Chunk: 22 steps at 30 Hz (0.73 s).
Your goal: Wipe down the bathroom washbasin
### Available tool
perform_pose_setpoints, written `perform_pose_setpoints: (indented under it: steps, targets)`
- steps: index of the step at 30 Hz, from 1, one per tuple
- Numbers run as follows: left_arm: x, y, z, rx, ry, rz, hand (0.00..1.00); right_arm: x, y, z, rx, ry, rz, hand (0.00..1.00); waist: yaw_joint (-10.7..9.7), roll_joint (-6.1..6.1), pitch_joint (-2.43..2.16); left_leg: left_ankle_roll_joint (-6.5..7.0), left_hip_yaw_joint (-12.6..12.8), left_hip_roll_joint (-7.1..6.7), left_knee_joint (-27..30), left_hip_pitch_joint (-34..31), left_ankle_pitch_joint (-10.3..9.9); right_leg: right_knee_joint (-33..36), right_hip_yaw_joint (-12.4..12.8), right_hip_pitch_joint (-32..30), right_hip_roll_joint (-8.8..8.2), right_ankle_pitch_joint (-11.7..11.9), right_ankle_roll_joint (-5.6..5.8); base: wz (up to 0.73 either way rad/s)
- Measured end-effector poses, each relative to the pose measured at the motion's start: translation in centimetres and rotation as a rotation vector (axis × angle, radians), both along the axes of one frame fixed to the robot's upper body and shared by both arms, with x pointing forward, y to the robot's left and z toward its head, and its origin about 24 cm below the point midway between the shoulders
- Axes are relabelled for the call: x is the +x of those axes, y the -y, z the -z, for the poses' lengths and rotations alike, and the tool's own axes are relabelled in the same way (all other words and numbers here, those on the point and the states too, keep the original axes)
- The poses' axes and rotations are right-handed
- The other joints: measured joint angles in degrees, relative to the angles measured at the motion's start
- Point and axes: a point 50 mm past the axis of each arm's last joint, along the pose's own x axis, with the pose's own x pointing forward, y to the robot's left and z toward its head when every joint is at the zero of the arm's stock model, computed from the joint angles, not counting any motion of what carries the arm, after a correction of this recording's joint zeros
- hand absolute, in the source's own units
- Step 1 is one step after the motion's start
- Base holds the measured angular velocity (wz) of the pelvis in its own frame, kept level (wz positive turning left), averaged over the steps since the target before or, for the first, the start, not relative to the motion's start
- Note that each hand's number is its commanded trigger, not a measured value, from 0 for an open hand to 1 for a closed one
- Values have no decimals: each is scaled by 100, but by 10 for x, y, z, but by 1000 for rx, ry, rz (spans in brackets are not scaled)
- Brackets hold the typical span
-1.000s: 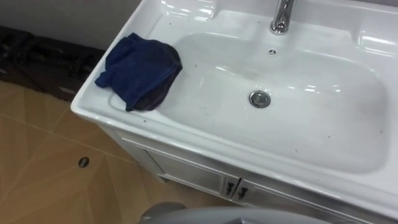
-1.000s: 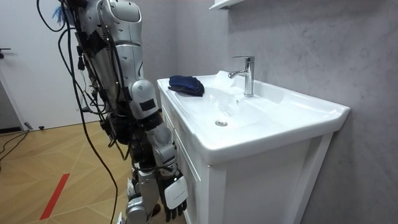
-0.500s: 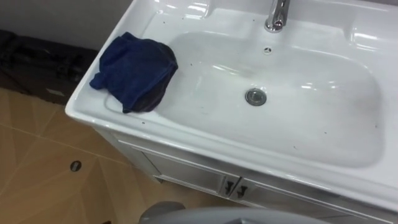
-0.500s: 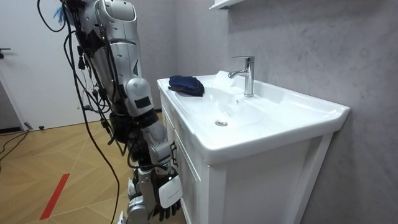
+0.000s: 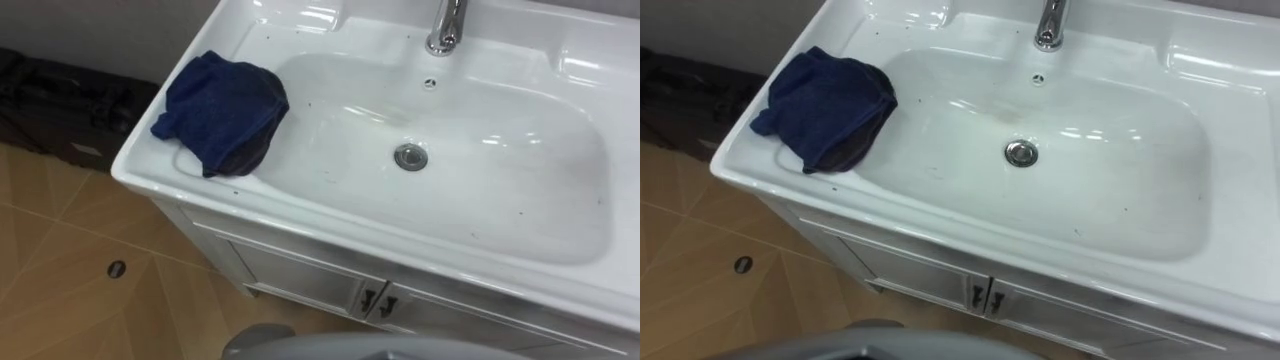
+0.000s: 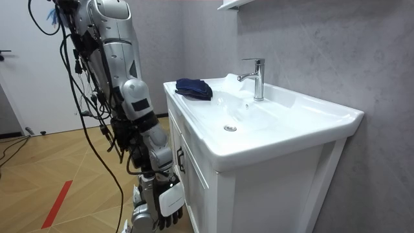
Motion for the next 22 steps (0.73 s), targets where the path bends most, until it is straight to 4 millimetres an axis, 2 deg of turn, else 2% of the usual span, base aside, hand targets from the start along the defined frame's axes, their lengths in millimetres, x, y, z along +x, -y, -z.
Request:
perform_pose_setpoints:
  steps: [7, 12, 15, 22]
  targets:
    - [0, 0, 0, -24, -14, 6, 0, 1, 0, 0, -4, -17, 9, 0, -15, 27, -34, 12, 50, 19, 91, -30, -7, 104, 11, -50, -1, 4, 7, -3]
    - [7, -3, -1, -19, -1, 13, 0, 4, 0, 0, -5, -26, 15, 0, -31, 31, -28, 45, 91, 22, 206, -99, -23, 171, 26, -96, -8, 2, 11, -1]
    - [13, -5, -1, -13, 7, 37, 0, 5, 0, 0, -3, -16, 34, 0, -27, 46, -29, 76, 111, 21, 269, -174, -26, 152, 32, -167, -21, -9, 39, -2]
    - [17, -7, -2, -15, 14, 43, 0, 7, 3, 0, -30, 7, 29, 0, -29, 124, -37, 197, 254, -1, 226, -131, -64, 141, 218, -210, -107, 45, 159, -10]
